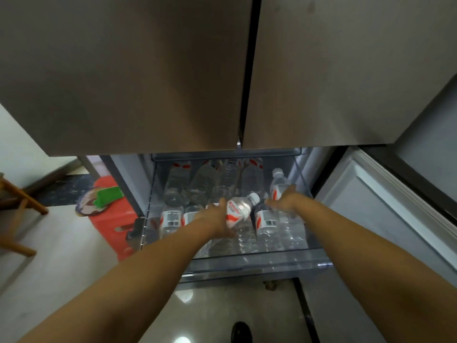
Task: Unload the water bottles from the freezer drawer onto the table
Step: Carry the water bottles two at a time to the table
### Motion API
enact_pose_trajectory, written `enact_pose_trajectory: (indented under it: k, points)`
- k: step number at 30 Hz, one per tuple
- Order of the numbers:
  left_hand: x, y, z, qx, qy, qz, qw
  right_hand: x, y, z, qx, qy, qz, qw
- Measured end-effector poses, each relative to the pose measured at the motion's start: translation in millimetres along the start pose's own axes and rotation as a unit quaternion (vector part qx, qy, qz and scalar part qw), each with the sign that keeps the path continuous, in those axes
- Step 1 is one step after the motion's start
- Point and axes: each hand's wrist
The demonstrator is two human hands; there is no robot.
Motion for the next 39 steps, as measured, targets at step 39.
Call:
enact_pose_trajectory:
  k: [39]
  points:
    - [-6.3, 106.9, 107.1, 0.234, -0.098, 0.272, 0.928, 36.7, 164.1, 193.5, -0.044, 0.233, -0.559, 0.795]
Point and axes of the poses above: each hand's wrist, its own z-axis away from the middle knuckle, its own x-axis out of the palm, y = z × x, and after that the axes turned 3 degrees about z, right-handed
